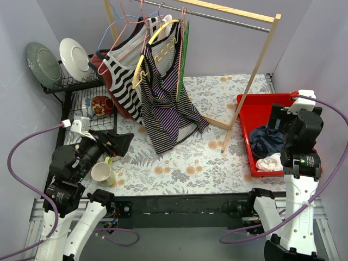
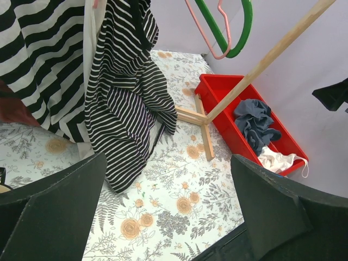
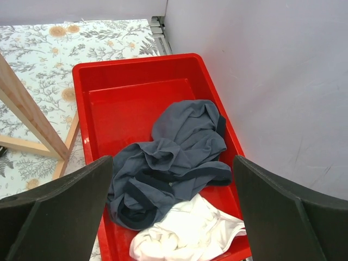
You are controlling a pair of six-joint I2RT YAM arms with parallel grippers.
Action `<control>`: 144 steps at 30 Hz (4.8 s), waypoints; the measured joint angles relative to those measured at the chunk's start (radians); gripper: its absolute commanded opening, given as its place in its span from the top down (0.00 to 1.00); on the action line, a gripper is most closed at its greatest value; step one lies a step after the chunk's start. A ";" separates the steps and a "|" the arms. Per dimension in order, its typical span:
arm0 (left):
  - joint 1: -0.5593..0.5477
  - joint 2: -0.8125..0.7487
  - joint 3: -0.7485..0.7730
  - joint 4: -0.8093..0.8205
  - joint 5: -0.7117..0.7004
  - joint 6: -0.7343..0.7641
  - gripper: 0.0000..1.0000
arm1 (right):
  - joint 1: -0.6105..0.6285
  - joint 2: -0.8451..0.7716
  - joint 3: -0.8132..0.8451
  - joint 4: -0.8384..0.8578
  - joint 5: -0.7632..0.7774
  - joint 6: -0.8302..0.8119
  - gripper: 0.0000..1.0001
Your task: Place the tank top on the hanger
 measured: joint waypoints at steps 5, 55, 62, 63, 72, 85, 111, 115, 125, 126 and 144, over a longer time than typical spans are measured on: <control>0.000 0.000 -0.006 0.004 0.000 0.000 0.02 | 0.000 0.002 -0.008 0.003 -0.007 -0.068 0.02; 0.000 0.058 -0.215 0.221 0.194 -0.160 0.02 | -0.417 0.282 0.127 -0.115 -0.590 -0.436 0.99; 0.000 0.065 -0.215 0.232 0.213 -0.167 0.02 | -0.417 0.291 0.573 -0.266 -0.720 -0.408 0.99; 0.000 0.065 -0.215 0.233 0.215 -0.167 0.02 | -0.417 0.309 0.649 -0.295 -0.750 -0.399 0.99; 0.000 0.076 -0.215 0.277 0.282 -0.182 0.02 | -0.417 0.503 1.192 -0.348 -1.029 -0.175 0.99; 0.000 0.113 -0.229 0.407 0.418 -0.248 0.02 | -0.465 0.621 1.229 0.808 -1.439 1.048 0.99; 0.000 0.138 -0.304 0.564 0.556 -0.356 0.02 | -0.483 0.332 0.558 1.616 -1.486 1.804 0.18; -0.010 0.151 -0.304 0.568 0.579 -0.364 0.02 | -0.483 0.322 0.409 1.509 -1.566 1.617 0.15; -0.486 0.311 -0.293 0.488 0.280 -0.274 0.02 | -0.418 0.318 0.315 0.209 -1.527 0.295 0.11; -0.587 0.372 -0.274 0.473 0.199 -0.252 0.02 | -0.382 0.330 0.304 0.103 -1.475 0.176 0.10; -0.942 1.540 0.427 0.502 -0.500 0.055 0.18 | -0.325 0.112 -0.098 -0.220 -0.965 -0.273 0.05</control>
